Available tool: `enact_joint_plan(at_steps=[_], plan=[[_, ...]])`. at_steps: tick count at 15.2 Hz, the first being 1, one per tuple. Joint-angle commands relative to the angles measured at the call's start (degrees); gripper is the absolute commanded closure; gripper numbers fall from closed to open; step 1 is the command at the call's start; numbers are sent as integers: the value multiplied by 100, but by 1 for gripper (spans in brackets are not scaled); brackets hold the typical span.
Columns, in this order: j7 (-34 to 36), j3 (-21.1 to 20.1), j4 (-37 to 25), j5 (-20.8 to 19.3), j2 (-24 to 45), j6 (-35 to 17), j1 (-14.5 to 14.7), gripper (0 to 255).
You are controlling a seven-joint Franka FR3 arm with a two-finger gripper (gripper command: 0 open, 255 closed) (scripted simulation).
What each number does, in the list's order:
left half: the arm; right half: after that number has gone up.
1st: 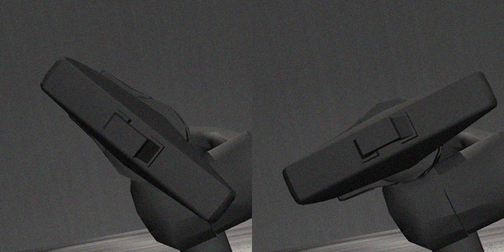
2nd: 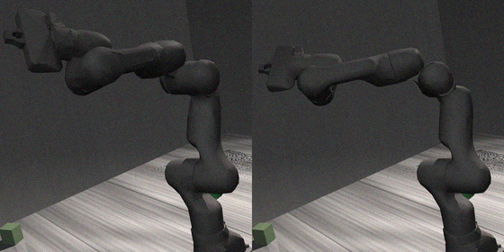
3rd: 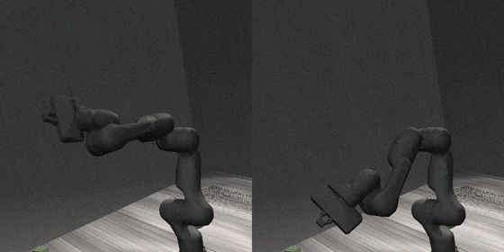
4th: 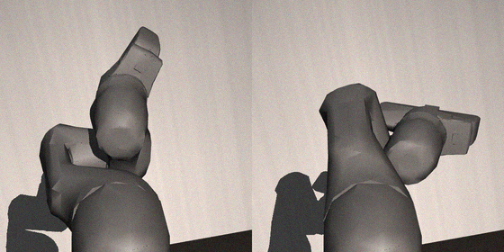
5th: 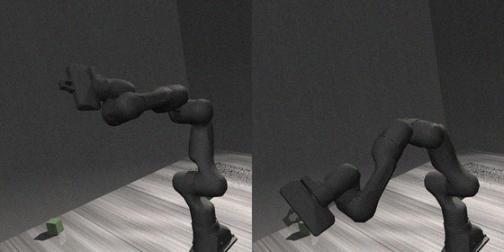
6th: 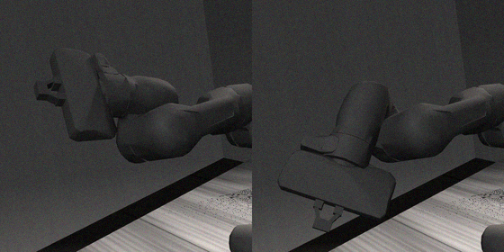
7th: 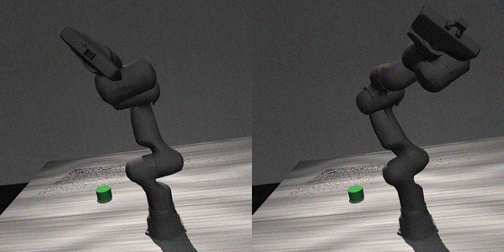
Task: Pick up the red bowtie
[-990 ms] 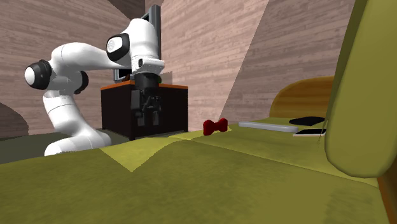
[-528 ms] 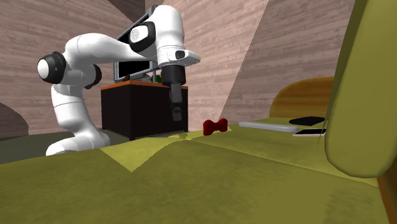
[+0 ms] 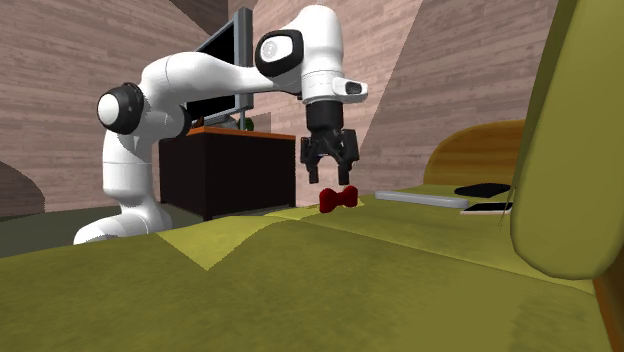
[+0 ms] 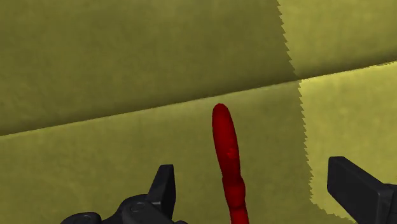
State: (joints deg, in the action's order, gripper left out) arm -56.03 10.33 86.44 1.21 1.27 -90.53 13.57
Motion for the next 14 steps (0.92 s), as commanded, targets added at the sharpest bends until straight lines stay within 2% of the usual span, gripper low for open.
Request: enact_joint_plan(at_steps=[1,2,9,11,12,14], plan=[[-573,-48,-765,142,544,315,36,0],[-635,-67,-851,155,604,352,33,0],[-630,-84,12,119,400,-311,55,0],[-630,-84,13,118,400,-311,55,0],[-627,-85,22,118,397,-318,57,255],[-625,-86,23,118,398,-320,58,255]])
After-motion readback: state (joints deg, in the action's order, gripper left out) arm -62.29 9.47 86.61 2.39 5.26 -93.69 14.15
